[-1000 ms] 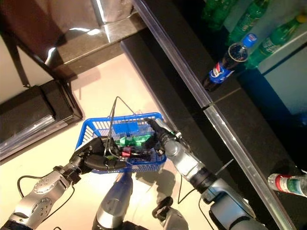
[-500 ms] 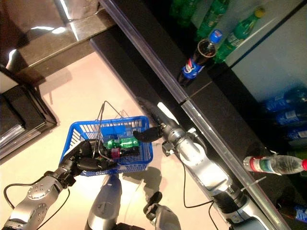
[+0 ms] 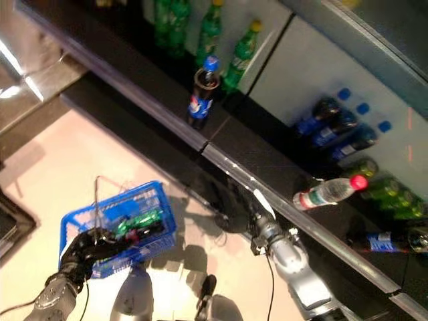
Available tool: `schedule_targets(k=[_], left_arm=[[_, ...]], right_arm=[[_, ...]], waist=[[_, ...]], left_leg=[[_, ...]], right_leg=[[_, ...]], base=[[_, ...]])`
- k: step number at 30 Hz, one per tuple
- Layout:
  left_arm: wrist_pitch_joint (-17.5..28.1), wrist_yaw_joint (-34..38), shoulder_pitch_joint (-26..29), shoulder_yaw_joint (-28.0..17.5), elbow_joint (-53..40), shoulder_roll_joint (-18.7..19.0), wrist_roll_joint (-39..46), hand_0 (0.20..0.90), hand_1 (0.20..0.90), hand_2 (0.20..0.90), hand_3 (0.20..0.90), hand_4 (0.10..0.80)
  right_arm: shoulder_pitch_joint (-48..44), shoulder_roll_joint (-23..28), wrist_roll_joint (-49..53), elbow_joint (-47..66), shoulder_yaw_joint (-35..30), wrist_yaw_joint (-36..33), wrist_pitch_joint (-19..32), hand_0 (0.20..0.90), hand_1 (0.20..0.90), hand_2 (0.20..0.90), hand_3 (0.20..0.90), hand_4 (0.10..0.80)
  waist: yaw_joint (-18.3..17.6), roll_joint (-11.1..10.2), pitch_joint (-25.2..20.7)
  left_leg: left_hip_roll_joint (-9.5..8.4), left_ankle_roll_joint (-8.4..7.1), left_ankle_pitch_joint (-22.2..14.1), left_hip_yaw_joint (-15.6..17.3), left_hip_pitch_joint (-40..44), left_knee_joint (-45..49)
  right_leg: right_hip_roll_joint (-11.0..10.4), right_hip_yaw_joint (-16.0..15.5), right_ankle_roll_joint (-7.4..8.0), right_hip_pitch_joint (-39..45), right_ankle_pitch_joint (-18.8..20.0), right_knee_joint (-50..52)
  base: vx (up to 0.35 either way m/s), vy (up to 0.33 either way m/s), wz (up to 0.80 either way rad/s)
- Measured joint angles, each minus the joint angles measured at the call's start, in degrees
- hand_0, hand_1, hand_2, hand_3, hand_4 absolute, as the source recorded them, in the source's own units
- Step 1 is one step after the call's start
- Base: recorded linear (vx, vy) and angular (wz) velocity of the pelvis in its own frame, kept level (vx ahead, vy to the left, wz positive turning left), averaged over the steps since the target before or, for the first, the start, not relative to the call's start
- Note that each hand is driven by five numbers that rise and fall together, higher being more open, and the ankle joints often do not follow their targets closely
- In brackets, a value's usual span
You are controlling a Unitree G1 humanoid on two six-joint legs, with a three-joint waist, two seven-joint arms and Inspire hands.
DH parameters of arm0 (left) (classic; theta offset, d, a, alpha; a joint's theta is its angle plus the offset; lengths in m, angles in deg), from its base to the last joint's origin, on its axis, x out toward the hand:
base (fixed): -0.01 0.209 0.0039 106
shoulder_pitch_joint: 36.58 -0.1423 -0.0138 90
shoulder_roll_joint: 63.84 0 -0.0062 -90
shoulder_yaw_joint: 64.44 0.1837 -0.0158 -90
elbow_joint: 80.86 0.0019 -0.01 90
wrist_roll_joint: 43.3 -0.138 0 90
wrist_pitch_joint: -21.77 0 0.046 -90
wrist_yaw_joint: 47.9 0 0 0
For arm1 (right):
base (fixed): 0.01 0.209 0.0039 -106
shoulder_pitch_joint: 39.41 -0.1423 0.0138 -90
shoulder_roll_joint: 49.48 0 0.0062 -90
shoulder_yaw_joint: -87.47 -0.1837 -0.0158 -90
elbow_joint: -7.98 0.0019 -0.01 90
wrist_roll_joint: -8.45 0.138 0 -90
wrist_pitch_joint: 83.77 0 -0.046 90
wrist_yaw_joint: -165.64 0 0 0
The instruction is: Pick up the drink and place into the basket.
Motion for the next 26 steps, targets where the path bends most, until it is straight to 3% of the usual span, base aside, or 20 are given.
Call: schedule_targets(k=[7,10,15,17,23,26], left_arm=[[0.1,2.6,1.2,-1.9,19.5,-6.5,3.5,0.3,0.3,0.3,0.2,0.1],[-0.2,3.9,1.6,-1.7,23.1,-7.9,3.6,0.3,0.3,0.3,0.2,0.1],[2.1,3.7,4.2,0.3,33.8,-8.5,1.1,0.3,0.3,0.3,0.2,0.1],[3.7,2.7,5.4,2.4,37.7,-8.7,-0.3,0.3,0.3,0.3,0.2,0.1],[5.5,0.4,5.2,4.4,42.7,-9.2,-5.1,0.3,0.3,0.3,0.2,0.1],[5.8,0.0,4.9,4.4,43.6,-9.9,-5.5,0.3,0.3,0.3,0.2,0.1]], right_arm=[[1.4,-6.9,0.0,-21.1,3.7,-0.2,1.8,0.9,0.9,0.9,0.9,0.8],[2.0,-9.1,0.8,-30.0,4.6,-0.2,1.4,0.9,0.9,0.9,0.9,0.8],[1.3,-15.1,2.2,-56.3,3.2,-0.3,3.5,0.9,0.9,0.9,0.9,0.8],[0.4,-16.9,4.3,-64.5,-1.1,-0.2,5.3,0.9,0.9,0.9,0.9,0.8],[-0.1,-17.8,8.3,-72.1,-8.0,2.3,5.7,0.9,0.9,0.9,0.9,0.8],[0.0,-17.9,8.4,-72.7,-8.3,2.7,7.1,0.9,0.9,0.9,0.9,0.8]], waist=[[-4.0,2.8,-8.9],[-5.0,3.6,-11.1],[-5.5,4.9,-14.9],[-5.6,5.7,-15.7],[-6.1,7.4,-18.7],[-7.3,7.7,-19.7]], left_leg=[[0.37,-0.17,0.4,2.6,4.4,-4.3],[0.5,-0.18,0.4,3.0,4.6,-4.3],[0.81,0.05,-0.1,4.2,5.3,-4.8],[0.95,-0.16,-0.2,4.8,5.3,-4.8],[1.53,0.03,0.0,5.6,5.4,-4.7],[1.39,-0.05,0.0,5.7,5.4,-4.7]], right_leg=[[0.0,1.3,0.06,2.4,0.3,-2.8],[0.1,1.2,0.02,2.6,0.3,-3.1],[0.0,1.3,-0.08,2.9,0.3,-3.1],[0.0,1.3,-0.42,2.7,0.2,-3.2],[0.0,1.3,-0.51,2.4,0.5,-3.4],[0.2,1.3,-0.29,2.4,0.7,-3.6]], base=[[-0.03,0.066,-0.16],[-0.03,0.035,0.0],[-0.027,0.05,-0.02],[0.001,0.059,-0.09],[0.026,0.032,-0.07],[0.0,0.0,0.0]])
